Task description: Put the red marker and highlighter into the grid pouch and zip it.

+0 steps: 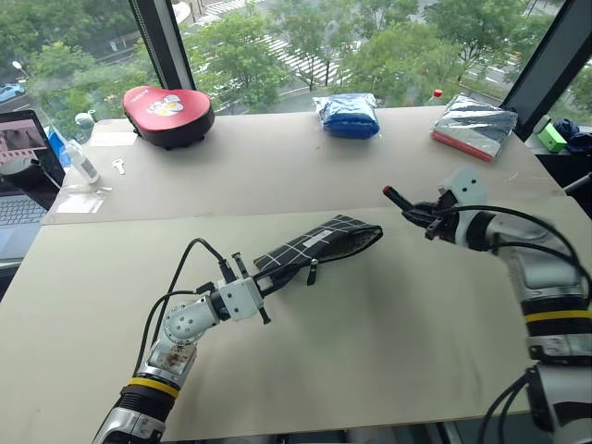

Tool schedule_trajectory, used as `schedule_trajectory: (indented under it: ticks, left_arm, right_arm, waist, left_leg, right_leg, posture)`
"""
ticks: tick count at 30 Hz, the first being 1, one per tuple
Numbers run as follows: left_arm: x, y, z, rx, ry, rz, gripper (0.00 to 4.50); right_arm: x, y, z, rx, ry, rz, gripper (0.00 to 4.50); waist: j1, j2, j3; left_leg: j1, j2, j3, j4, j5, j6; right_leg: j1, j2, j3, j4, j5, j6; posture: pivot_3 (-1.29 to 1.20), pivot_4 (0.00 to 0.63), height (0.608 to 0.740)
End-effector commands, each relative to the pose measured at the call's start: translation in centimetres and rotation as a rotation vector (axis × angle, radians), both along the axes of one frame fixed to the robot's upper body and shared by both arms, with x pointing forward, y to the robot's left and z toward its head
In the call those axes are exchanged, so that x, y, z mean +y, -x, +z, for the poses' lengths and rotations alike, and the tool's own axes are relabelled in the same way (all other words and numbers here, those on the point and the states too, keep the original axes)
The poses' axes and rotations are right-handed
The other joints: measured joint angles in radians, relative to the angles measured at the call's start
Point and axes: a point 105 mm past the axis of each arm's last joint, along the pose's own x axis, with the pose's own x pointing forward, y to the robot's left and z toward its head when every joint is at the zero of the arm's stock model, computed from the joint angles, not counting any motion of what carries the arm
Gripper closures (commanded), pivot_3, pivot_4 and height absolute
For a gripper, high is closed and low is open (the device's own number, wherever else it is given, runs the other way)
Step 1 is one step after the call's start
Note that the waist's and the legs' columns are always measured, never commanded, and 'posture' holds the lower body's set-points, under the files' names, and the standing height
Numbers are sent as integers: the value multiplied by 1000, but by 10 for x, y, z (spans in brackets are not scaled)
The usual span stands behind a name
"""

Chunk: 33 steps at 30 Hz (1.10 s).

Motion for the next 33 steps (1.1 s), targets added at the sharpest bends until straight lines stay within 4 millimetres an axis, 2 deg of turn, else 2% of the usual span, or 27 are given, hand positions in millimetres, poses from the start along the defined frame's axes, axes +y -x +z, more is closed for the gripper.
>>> schedule_trajectory:
  ticks: [1, 4, 7, 13, 18, 29, 33]
  left_arm:
    - [0, 0, 13, -47, 15, -3, 4500]
    - [-1, 0, 13, -47, 16, -4, 4500]
    - [-2, 0, 12, -45, 17, -8, 4500]
    - [-4, 1, 12, -45, 20, -19, 4500]
    - [-4, 0, 13, -46, 18, -20, 4500]
    - [-4, 2, 9, -40, 10, -24, 4500]
    - [-4, 2, 7, -35, 8, -27, 4500]
  right_arm:
    - [21, 34, 14, -37, 161, 231, 3984]
    - [32, 62, 13, 16, 223, 372, 3984]
    - [36, 74, 3, 63, 289, 413, 3984]
    - [44, 57, -9, 4, 349, 375, 3984]
    - [53, 58, -19, 6, 401, 427, 3984]
    - [75, 45, -14, -64, 468, 486, 3984]
    - [91, 43, -17, -102, 515, 546, 3984]
  waist:
    - [1, 0, 0]
    - [0, 0, 0]
    - [-2, 0, 0]
    - [-1, 0, 0]
    - [0, 0, 0]
    - [-1, 0, 0]
    - [-1, 0, 0]
  left_leg:
    - [0, 0, 0, 0, 0, 0]
    - [0, 0, 0, 0, 0, 0]
    - [0, 1, 0, 0, 0, 0]
    - [2, 1, 2, 0, 0, -1]
    - [2, 1, 2, 0, 1, -1]
    - [2, 1, 2, 0, 1, -1]
    - [2, 1, 2, 0, 1, -1]
  right_leg:
    - [1, 0, 0, 0, 0, 0]
    - [1, 0, 0, -1, 0, 0]
    - [1, 0, 0, 0, 0, 0]
    - [2, 0, 0, 0, 1, -1]
    - [1, 0, 0, 0, 2, -1]
    - [1, 0, 0, 0, 2, -1]
    - [1, 0, 0, 0, 2, -1]
  posture:
    - [0, 150, 740]
    - [0, 150, 740]
    - [0, 150, 740]
    - [0, 150, 740]
    - [0, 150, 740]
    - [0, 150, 740]
    - [0, 150, 740]
